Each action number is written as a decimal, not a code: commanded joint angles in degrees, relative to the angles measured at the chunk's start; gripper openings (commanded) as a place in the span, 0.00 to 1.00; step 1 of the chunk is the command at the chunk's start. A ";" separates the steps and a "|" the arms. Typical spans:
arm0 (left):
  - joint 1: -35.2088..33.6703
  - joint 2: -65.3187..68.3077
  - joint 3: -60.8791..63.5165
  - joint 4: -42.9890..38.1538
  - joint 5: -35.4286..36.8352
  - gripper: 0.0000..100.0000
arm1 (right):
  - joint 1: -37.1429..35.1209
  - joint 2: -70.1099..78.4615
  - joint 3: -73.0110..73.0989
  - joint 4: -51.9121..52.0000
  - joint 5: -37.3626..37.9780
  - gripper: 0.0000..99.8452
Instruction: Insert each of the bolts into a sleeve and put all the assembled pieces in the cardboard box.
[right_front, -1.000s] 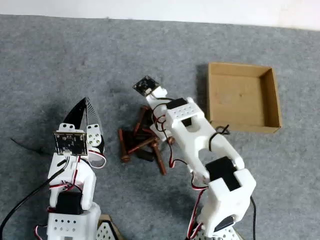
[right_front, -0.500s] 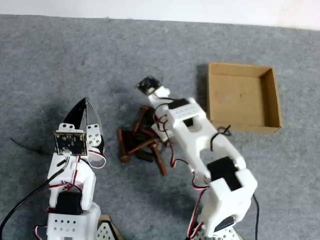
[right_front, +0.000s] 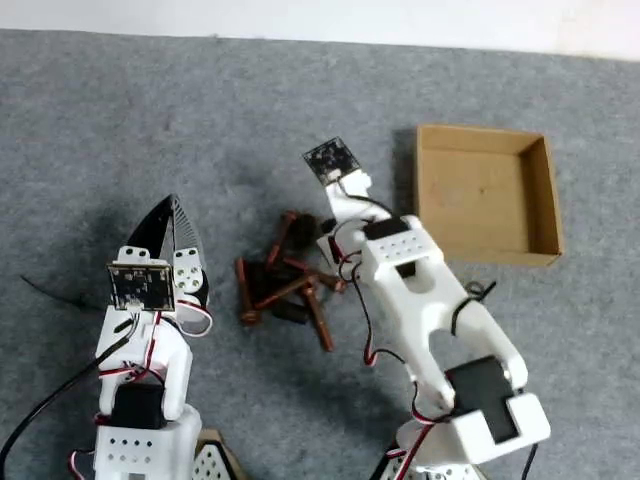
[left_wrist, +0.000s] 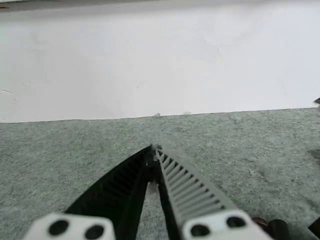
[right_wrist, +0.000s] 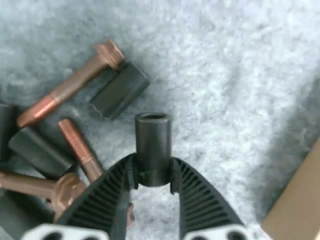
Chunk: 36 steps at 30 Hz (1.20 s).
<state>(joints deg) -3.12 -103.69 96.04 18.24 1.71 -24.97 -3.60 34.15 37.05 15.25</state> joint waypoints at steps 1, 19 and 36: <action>-0.57 -0.57 1.10 -1.23 0.00 0.01 | 1.01 -4.62 0.92 -3.21 -0.62 0.00; -0.40 -0.48 1.10 -0.18 0.00 0.01 | -0.22 -16.40 4.26 14.11 -10.02 0.00; -0.31 -0.75 1.10 -0.18 0.00 0.01 | 10.07 -6.02 12.26 15.16 -9.93 0.10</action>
<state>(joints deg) -3.12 -103.69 96.04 18.24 1.71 -15.30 -10.73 46.90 51.91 5.67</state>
